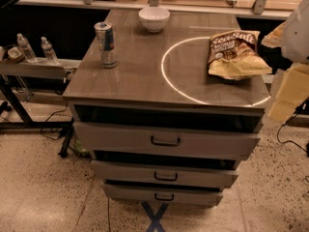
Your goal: Open top drawer
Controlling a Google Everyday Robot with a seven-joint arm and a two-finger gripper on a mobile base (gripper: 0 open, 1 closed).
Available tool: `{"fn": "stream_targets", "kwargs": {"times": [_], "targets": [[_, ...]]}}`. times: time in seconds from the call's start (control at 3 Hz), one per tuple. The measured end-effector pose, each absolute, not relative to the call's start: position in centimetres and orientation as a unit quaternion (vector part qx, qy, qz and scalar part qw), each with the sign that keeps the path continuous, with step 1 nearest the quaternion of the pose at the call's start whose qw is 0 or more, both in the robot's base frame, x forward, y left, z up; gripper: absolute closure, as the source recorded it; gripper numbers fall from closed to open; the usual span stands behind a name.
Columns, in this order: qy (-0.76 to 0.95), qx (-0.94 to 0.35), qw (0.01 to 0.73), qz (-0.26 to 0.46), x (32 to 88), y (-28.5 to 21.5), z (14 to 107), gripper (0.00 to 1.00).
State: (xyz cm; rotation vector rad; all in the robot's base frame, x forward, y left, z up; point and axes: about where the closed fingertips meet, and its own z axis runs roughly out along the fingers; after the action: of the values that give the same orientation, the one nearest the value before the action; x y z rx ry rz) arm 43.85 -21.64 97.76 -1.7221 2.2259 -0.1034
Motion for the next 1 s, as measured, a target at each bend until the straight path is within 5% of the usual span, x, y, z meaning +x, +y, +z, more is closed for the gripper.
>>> {"fn": "stream_targets", "kwargs": {"times": [1.0], "targets": [[0.754,-0.646,0.118,0.006,42.3,-26.6,88.8,0.00]]}}
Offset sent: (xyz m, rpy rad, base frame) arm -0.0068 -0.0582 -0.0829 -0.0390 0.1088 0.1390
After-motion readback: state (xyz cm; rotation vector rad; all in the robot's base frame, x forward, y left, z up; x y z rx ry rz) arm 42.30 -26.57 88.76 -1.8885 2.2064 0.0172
